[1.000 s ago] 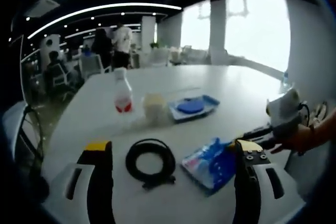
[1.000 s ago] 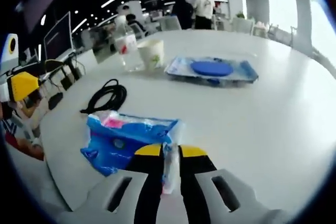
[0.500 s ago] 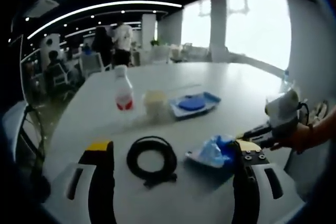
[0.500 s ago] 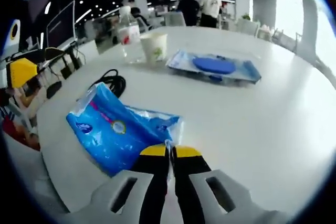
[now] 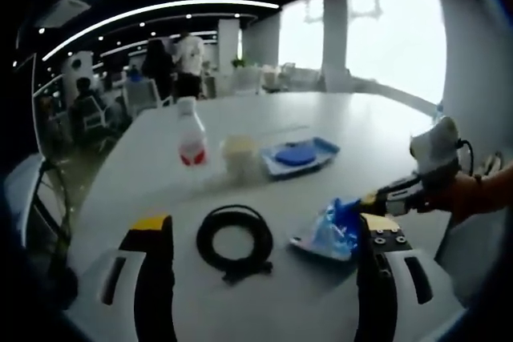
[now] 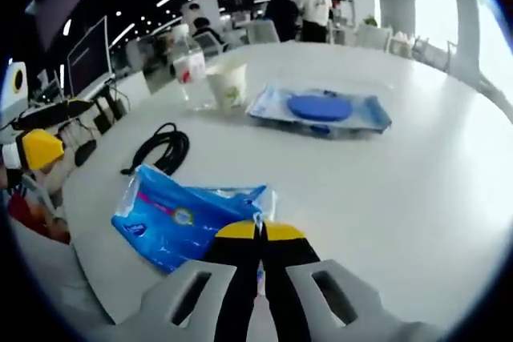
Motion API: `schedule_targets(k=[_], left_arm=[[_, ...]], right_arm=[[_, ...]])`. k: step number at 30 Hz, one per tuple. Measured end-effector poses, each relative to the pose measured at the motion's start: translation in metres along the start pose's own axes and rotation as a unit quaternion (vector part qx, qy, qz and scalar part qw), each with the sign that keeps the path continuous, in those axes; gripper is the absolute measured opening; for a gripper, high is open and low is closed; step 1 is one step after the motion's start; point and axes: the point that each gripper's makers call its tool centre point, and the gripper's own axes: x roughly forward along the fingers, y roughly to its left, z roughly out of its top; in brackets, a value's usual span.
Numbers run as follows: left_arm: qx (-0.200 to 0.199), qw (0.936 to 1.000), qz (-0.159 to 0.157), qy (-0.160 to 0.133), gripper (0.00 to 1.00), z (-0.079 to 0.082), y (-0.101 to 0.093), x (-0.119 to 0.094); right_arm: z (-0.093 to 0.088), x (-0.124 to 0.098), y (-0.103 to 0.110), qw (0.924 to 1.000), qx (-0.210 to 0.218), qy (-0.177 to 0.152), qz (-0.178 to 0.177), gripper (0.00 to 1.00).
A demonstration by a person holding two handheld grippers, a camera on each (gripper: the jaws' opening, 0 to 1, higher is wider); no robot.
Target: Arrange the tabletop items into an orderly group along one side of the table until the central work area is clear of visible clutter.
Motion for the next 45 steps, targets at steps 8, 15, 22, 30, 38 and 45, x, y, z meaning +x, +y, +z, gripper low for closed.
schedule_targets(k=[8, 15, 22, 30, 38, 45], left_arm=[[-0.002, 0.9999, -0.001, 0.012, 0.93, -0.005, 0.000, 0.001], [0.004, 0.9998, -0.003, 0.020, 0.93, -0.008, -0.003, 0.001], [0.001, 0.9997, -0.006, 0.022, 0.92, -0.009, -0.004, 0.002], [0.004, 0.9996, -0.006, 0.028, 0.91, -0.013, -0.004, 0.002], [0.006, 0.9995, -0.009, 0.029, 0.92, -0.013, -0.005, 0.002], [0.007, 0.9993, -0.007, 0.037, 0.92, -0.017, -0.004, 0.003]], right_arm=[[0.016, -0.011, -0.011, 0.9997, 0.005, -0.019, -0.011, 0.01], [0.027, -0.021, -0.033, 0.9990, 0.006, -0.031, -0.032, 0.01], [0.033, -0.030, -0.066, 0.9977, 0.005, -0.031, -0.060, 0.01], [0.043, -0.042, -0.102, 0.9947, 0.008, -0.042, -0.094, 0.01], [0.058, -0.054, -0.139, 0.9903, 0.021, -0.058, -0.124, 0.01], [0.069, -0.059, -0.161, 0.9881, 0.015, -0.062, -0.140, 0.01]])
